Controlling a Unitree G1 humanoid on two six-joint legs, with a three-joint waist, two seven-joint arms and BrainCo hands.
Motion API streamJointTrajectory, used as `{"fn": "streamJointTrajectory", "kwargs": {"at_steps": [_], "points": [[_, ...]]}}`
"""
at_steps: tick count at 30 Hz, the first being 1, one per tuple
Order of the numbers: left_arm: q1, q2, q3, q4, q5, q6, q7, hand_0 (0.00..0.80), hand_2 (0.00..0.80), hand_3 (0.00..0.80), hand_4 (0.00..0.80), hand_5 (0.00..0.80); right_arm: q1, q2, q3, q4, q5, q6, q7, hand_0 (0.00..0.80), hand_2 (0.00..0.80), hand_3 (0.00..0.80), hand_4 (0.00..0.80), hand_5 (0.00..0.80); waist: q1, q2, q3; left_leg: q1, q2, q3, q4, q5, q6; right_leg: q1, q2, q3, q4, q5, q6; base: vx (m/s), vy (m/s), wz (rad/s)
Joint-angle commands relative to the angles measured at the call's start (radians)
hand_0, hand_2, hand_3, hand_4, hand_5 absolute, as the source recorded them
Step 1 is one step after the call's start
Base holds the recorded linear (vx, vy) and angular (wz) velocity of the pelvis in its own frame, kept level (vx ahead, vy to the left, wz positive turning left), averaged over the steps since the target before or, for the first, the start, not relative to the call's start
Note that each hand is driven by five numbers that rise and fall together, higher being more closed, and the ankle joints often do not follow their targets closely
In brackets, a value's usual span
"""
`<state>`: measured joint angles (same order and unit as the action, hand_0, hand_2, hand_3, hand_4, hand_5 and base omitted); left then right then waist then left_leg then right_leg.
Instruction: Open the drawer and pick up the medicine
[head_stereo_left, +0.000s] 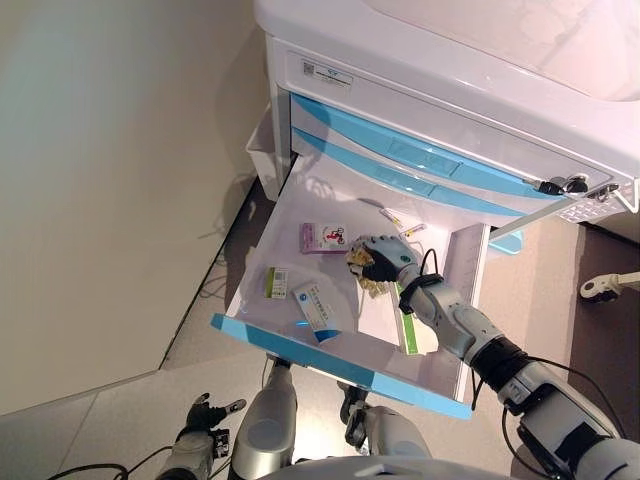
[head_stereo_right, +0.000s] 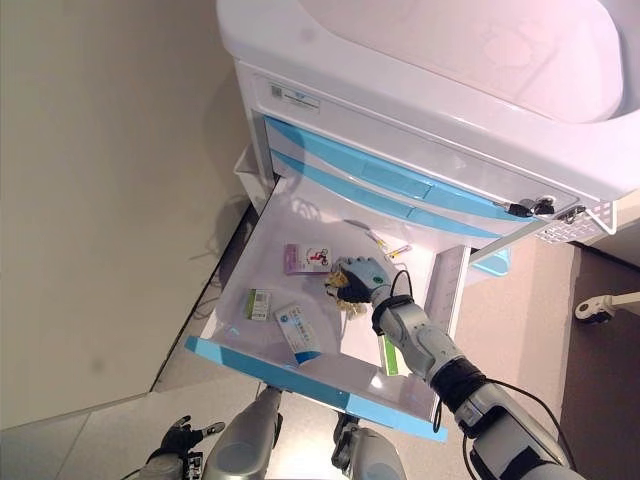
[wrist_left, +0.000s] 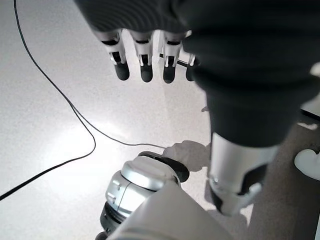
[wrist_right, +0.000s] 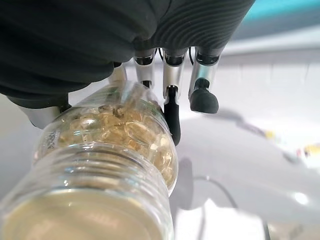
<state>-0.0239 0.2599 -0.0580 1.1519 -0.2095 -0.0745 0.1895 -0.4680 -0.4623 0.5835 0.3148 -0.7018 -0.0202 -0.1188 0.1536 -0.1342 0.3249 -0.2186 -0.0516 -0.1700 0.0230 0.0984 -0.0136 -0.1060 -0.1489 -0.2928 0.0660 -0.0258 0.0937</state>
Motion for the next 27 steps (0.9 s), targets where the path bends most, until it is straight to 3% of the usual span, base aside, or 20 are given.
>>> {"fn": "streamJointTrajectory", "kwargs": {"at_steps": [1, 10, 16, 20, 22, 27], "points": [[0.017, 0.021, 0.022, 0.018, 0.022, -0.001, 0.004, 0.0, 0.0, 0.0, 0.0, 0.0, -0.016, -0.026, -0.035, -0.125, 0.09, -0.051, 0.006, 0.8, 0.8, 0.8, 0.8, 0.8, -0.006, -0.033, -0.037, 0.02, -0.028, 0.013, 0.012, -0.075, 0.026, -0.068, -0.075, 0.033, 0.003, 0.13, 0.074, 0.0, 0.0, 0.0], [0.049, 0.055, 0.073, 0.026, 0.036, 0.008, -0.043, 0.0, 0.0, 0.0, 0.0, 0.0, 0.003, -0.097, -0.115, -0.303, 0.392, -0.092, 0.17, 0.8, 0.8, 0.8, 0.8, 0.8, -0.003, -0.066, -0.091, 0.056, -0.023, 0.03, 0.009, -0.09, 0.027, -0.032, -0.061, 0.042, -0.007, 0.124, 0.07, 0.015, -0.007, -0.03], [0.07, 0.078, 0.104, 0.028, 0.041, 0.007, -0.088, 0.0, 0.0, 0.0, 0.0, 0.0, -0.01, -0.191, -0.141, -0.404, 0.62, -0.088, 0.317, 0.8, 0.8, 0.8, 0.8, 0.8, -0.002, -0.086, -0.133, 0.083, -0.02, 0.039, 0.004, -0.098, 0.022, -0.007, -0.048, 0.047, -0.019, 0.12, 0.069, 0.025, -0.016, -0.04], [0.078, 0.079, 0.109, 0.02, 0.039, 0.007, -0.104, 0.0, 0.0, 0.0, 0.0, 0.0, -0.024, -0.238, -0.15, -0.441, 0.694, -0.081, 0.364, 0.8, 0.8, 0.8, 0.8, 0.8, 0.0, -0.09, -0.145, 0.092, -0.019, 0.042, 0.001, -0.1, 0.021, 0.002, -0.043, 0.048, -0.024, 0.119, 0.068, 0.026, -0.012, -0.08], [0.094, 0.09, 0.123, 0.027, 0.038, 0.005, -0.131, 0.0, 0.0, 0.0, 0.0, 0.0, -0.059, -0.366, -0.163, -0.501, 0.836, -0.063, 0.435, 0.8, 0.8, 0.8, 0.8, 0.8, -0.003, -0.101, -0.175, 0.109, -0.017, 0.045, -0.002, -0.105, 0.017, 0.019, -0.038, 0.047, -0.031, 0.118, 0.068, 0.043, -0.021, -0.05], [0.117, 0.095, 0.133, 0.03, 0.023, 0.0, -0.156, 0.0, 0.0, 0.0, 0.0, 0.0, -0.114, -0.523, -0.192, -0.557, 1.02, -0.052, 0.468, 0.8, 0.8, 0.8, 0.8, 0.8, -0.008, -0.109, -0.209, 0.127, -0.013, 0.05, -0.009, -0.109, 0.013, 0.037, -0.029, 0.049, -0.041, 0.115, 0.068, 0.029, -0.008, -0.05]]}}
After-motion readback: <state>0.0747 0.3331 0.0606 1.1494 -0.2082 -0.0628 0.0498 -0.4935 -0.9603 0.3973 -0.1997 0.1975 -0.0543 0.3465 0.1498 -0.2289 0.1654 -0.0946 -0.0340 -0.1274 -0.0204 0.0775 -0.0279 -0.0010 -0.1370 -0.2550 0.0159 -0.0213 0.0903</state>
